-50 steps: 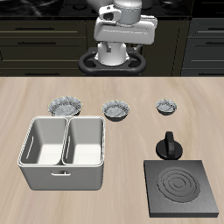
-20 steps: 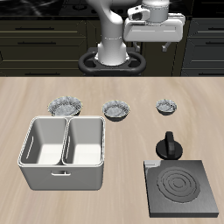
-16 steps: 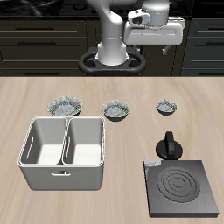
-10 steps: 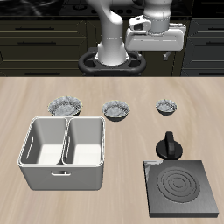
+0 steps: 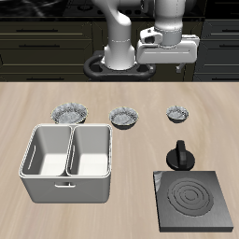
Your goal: Place the smallest bowl inside the left compartment of the bowl drainer
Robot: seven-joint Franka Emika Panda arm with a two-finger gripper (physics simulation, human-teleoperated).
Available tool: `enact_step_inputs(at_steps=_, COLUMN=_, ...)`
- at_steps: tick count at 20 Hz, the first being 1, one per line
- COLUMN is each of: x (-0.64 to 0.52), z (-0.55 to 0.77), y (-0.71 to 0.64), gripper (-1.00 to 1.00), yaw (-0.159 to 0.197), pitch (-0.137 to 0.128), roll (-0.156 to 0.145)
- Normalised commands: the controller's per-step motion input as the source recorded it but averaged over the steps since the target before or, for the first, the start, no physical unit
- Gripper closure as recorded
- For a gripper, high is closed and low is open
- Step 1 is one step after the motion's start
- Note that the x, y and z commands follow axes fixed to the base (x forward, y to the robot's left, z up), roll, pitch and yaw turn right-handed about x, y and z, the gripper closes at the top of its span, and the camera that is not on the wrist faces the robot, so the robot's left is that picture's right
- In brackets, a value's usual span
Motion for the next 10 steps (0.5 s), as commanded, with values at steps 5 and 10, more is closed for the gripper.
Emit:
enact_step_inputs(at_steps=5, x=-0.02, z=-0.50, y=0.10, gripper=-1.00, yaw=0.014, pitch=0.031, roll=0.010)
enact_step_inputs(at_steps=10, x=-0.07, z=-0.34, y=0.02, gripper=-1.00, yaw=-0.034, pitch=0.045, roll=0.014)
